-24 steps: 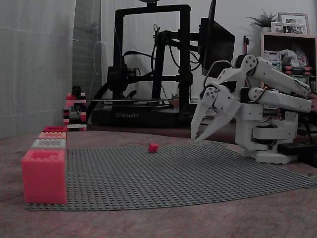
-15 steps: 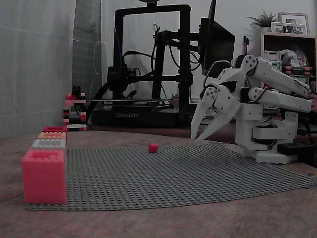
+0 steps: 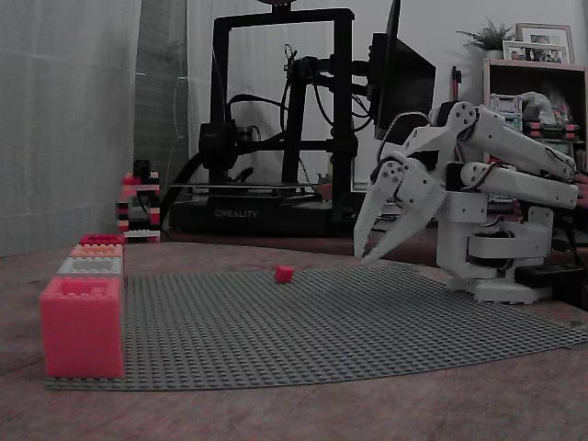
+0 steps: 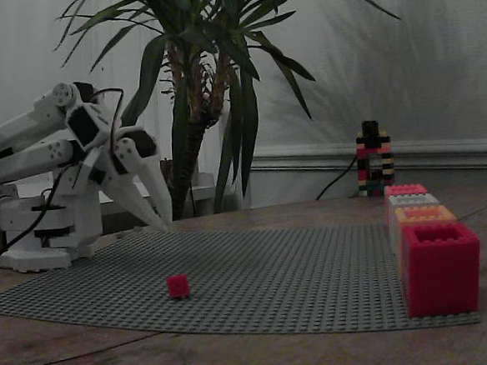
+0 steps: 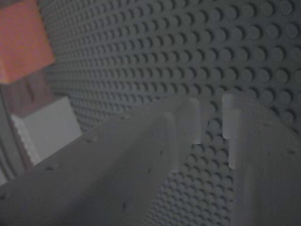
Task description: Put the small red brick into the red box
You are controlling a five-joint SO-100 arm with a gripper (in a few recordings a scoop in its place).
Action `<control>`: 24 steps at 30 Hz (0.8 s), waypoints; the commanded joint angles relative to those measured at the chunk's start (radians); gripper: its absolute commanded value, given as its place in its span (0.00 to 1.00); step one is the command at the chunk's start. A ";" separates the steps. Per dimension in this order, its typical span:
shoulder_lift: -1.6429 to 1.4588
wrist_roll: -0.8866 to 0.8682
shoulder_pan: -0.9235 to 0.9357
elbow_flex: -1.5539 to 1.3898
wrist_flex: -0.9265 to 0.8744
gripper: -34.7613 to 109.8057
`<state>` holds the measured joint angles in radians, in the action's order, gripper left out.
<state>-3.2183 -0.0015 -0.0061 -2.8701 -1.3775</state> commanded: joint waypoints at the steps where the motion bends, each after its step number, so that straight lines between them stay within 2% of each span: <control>1: -0.003 -0.032 0.009 0.009 -0.026 0.24; 12: -0.003 -0.037 0.009 0.009 -0.026 0.24; 18: 0.115 -0.026 0.060 0.028 0.141 0.24; 24: 0.439 0.029 0.156 0.198 0.305 0.24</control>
<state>-2.9253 -0.0123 0.0844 -2.8256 -1.1520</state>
